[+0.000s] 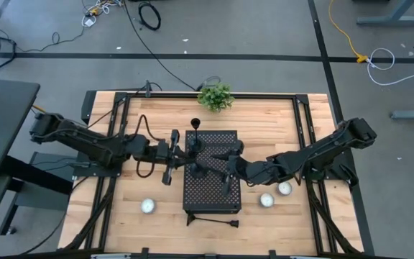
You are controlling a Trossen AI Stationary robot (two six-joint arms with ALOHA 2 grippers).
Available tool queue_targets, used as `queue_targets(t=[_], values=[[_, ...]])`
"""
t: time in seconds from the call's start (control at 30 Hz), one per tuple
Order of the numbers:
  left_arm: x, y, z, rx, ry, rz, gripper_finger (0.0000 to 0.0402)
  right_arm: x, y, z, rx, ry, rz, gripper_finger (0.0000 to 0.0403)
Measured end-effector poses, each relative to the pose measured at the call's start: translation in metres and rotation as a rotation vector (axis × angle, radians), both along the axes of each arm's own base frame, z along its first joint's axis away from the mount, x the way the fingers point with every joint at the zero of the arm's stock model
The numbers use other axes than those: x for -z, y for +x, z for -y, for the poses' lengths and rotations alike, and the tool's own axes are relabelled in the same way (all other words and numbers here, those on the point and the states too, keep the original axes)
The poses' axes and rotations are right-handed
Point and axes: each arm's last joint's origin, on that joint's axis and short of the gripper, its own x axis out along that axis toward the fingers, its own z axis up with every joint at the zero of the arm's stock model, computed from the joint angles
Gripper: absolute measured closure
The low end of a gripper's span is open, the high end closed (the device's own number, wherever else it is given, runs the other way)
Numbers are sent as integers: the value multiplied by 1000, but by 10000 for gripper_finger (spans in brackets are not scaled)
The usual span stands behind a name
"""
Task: Pick & Place candle stick holders
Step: Put the top black candle holder on the shelf aligned with the other black candle holder
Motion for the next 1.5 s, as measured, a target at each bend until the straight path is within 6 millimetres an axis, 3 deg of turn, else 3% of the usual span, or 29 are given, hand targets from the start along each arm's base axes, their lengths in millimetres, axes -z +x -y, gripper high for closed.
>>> queue_targets(t=[0.37,0.77,1.13,1.5], values=[[2,-1,-17,-27,-81,-58,390,4,-3,2,29,-14,-41,228],[-3,-11,-16,-18,-77,-84,390,3,-3,2,30,-9,-35,239],[6,2,-14,-18,-77,-75,390,1,-2,1,28,-6,-15,239],[7,2,-15,-19,-76,-85,378,1,-2,1,27,-8,-17,239]])
